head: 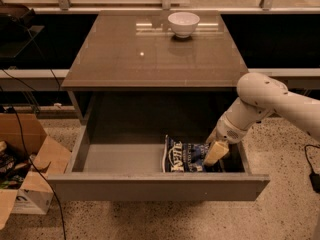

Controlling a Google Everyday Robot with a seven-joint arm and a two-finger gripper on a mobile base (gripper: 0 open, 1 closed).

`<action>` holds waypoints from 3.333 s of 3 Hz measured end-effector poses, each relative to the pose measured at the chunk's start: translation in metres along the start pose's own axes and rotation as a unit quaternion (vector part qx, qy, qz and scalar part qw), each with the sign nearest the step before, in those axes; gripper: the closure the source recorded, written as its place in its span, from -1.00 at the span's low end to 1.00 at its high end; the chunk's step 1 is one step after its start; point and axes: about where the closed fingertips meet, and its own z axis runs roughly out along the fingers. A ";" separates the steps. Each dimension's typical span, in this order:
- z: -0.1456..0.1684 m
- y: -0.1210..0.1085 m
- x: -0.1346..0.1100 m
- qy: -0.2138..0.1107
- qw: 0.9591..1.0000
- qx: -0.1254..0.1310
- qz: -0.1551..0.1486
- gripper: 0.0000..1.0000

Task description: Pick blue chip bag from top drawer and place on counter

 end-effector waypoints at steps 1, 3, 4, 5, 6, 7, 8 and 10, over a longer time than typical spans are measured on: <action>-0.011 0.008 -0.004 -0.006 1.000 0.010 -0.003 0.31; -0.025 0.019 -0.020 -0.019 1.000 0.016 -0.007 1.00; -0.062 0.024 -0.046 -0.040 0.998 0.045 -0.027 1.00; -0.108 0.036 -0.074 -0.068 0.993 0.078 -0.058 1.00; -0.154 0.047 -0.102 -0.091 0.986 0.100 -0.094 1.00; -0.203 0.059 -0.136 -0.109 0.976 0.126 -0.140 1.00; -0.237 0.052 -0.166 -0.109 0.970 0.148 -0.160 1.00; -0.265 -0.004 -0.233 -0.103 0.968 0.159 -0.165 1.00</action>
Offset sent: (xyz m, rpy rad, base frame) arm -0.0123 0.0103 0.0299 0.0176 -0.0390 -0.0028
